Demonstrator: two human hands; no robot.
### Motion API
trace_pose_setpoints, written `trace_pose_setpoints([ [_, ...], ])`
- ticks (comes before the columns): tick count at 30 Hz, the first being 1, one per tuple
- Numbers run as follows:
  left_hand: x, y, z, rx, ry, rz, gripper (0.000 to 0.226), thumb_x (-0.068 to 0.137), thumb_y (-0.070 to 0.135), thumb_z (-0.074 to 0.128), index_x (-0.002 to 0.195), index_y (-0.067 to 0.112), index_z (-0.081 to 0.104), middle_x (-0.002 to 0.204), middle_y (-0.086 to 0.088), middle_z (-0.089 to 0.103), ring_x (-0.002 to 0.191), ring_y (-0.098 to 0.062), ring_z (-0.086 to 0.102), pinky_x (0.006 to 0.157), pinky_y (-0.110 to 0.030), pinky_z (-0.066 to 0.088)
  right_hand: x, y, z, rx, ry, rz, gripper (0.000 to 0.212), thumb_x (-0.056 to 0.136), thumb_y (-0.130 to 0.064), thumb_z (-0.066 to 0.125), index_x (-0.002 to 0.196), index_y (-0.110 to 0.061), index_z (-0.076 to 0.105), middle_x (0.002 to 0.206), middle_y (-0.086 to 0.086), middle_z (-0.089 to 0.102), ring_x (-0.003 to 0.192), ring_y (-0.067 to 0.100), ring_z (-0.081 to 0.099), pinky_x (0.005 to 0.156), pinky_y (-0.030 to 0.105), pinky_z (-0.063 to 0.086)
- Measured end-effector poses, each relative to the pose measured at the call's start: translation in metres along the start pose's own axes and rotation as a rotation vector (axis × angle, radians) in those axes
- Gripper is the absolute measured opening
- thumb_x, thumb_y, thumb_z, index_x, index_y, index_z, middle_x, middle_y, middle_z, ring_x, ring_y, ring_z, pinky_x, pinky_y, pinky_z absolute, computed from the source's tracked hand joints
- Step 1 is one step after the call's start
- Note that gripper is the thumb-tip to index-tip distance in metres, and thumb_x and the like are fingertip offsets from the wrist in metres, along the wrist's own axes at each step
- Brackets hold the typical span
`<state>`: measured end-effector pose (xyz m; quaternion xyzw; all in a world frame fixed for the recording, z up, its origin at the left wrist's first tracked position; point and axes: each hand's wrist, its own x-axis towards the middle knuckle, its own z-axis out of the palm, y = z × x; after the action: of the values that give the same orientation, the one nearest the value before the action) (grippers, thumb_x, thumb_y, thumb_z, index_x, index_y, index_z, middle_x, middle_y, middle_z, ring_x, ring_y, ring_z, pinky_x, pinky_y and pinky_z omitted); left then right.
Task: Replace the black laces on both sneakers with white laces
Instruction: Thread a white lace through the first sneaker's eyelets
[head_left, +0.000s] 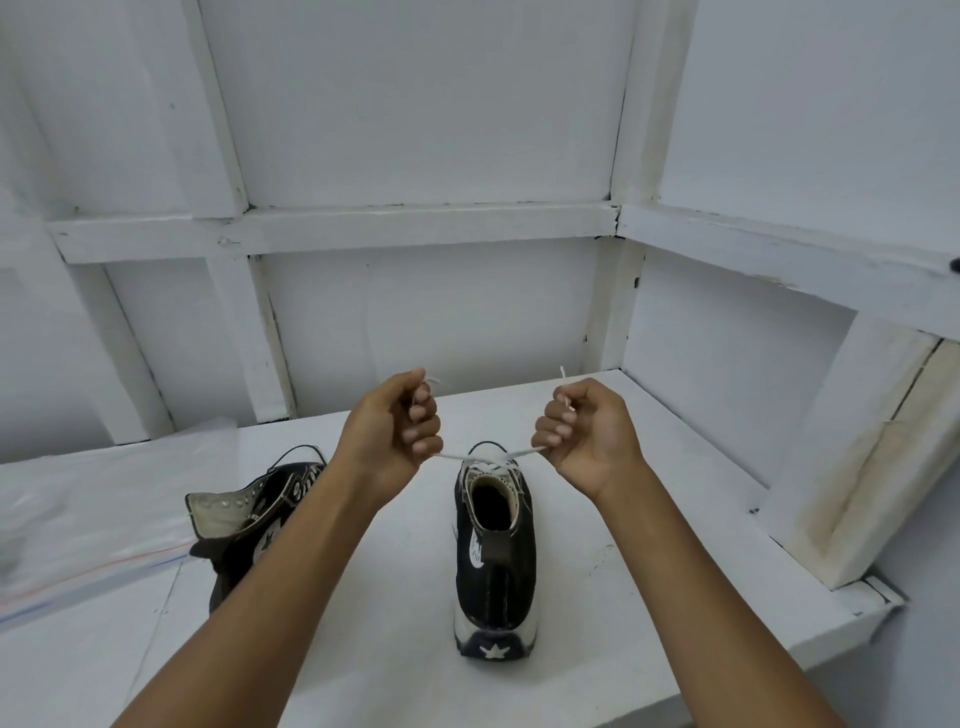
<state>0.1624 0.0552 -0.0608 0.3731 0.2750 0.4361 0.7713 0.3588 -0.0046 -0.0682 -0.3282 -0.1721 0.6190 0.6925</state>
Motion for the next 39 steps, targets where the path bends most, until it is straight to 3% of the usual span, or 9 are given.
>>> trace_pose_setpoints([
  [6,-0.011,0.007,-0.008,0.699,-0.094,0.03,0.014,0.096,0.013,0.059,0.108,0.014,0.064,0.073,-0.002,0.054,0.049,-0.012,0.021,0.043,-0.022,0.019,-0.011,-0.008,-0.01,-0.572,-0.058,-0.076,0.008,0.092,-0.009,0.056,0.088,-0.016,0.053,0.058,-0.003,0.039,0.043,0.008,0.019,0.043,0.022,0.016],
  [11,-0.02,0.015,-0.008,1.251,-0.296,0.022,0.007,0.093,0.017,0.066,0.099,0.015,0.07,0.079,-0.004,0.063,0.051,-0.01,0.038,0.049,-0.02,0.034,-0.024,-0.011,-0.009,-1.248,-0.251,-0.107,0.004,0.088,-0.015,0.07,0.088,-0.011,0.07,0.07,-0.007,0.058,0.051,0.005,0.04,0.051,0.021,0.033],
  [18,-0.021,0.018,-0.011,1.467,-0.322,0.067,0.012,0.094,0.028,0.067,0.089,0.018,0.072,0.08,0.01,0.07,0.06,0.003,0.05,0.064,-0.018,0.04,-0.028,-0.014,-0.01,-1.458,-0.308,-0.025,0.006,0.089,-0.013,0.07,0.086,-0.007,0.071,0.064,-0.009,0.064,0.054,0.001,0.05,0.056,0.022,0.038],
  [24,-0.017,0.021,-0.016,1.61,-0.279,0.159,0.009,0.09,0.035,0.069,0.082,0.035,0.072,0.123,0.016,0.059,0.115,-0.003,0.052,0.102,-0.03,0.041,-0.027,-0.017,-0.005,-1.627,-0.316,0.003,0.014,0.09,-0.011,0.067,0.079,-0.02,0.068,0.055,-0.02,0.059,0.059,-0.005,0.05,0.064,0.021,0.036],
  [26,-0.017,0.022,-0.014,1.587,-0.261,0.169,0.014,0.092,0.032,0.067,0.078,0.032,0.07,0.124,0.016,0.059,0.116,-0.004,0.052,0.099,-0.028,0.039,-0.027,-0.017,-0.004,-1.646,-0.333,-0.009,0.013,0.09,-0.012,0.067,0.08,-0.02,0.069,0.062,-0.017,0.06,0.066,0.001,0.05,0.067,0.024,0.037],
  [29,-0.018,0.019,-0.014,1.219,-0.194,0.165,0.023,0.094,0.027,0.065,0.074,0.018,0.07,0.115,0.012,0.07,0.111,-0.008,0.06,0.095,-0.031,0.041,-0.027,-0.019,-0.001,-1.565,-0.353,-0.022,0.012,0.091,-0.017,0.067,0.08,-0.019,0.068,0.072,-0.015,0.064,0.074,0.003,0.053,0.074,0.025,0.04],
  [34,-0.017,0.0,-0.009,0.686,-0.149,0.066,0.036,0.096,0.026,0.06,0.101,-0.009,0.065,0.106,-0.008,0.075,0.103,-0.017,0.068,0.1,-0.042,0.046,-0.022,-0.011,-0.001,-1.121,-0.348,-0.094,0.027,0.095,-0.026,0.062,0.085,-0.002,0.068,0.101,-0.001,0.074,0.098,0.009,0.065,0.096,0.038,0.047],
  [37,-0.016,-0.012,-0.004,0.43,-0.115,-0.014,0.025,0.097,0.025,0.059,0.087,0.002,0.063,0.098,-0.018,0.074,0.105,-0.033,0.069,0.097,-0.049,0.052,-0.016,0.001,-0.003,-0.872,-0.368,-0.088,0.048,0.092,-0.035,0.063,0.101,0.012,0.065,0.105,0.014,0.073,0.107,0.027,0.065,0.096,0.046,0.047],
  [39,-0.014,-0.016,-0.004,0.357,-0.104,-0.041,0.023,0.092,0.027,0.063,0.08,0.008,0.065,0.099,-0.02,0.073,0.108,-0.035,0.068,0.099,-0.051,0.05,-0.015,0.008,-0.003,-0.712,-0.349,-0.061,0.041,0.091,-0.034,0.062,0.094,0.006,0.069,0.1,0.016,0.073,0.095,0.024,0.067,0.082,0.038,0.048],
])
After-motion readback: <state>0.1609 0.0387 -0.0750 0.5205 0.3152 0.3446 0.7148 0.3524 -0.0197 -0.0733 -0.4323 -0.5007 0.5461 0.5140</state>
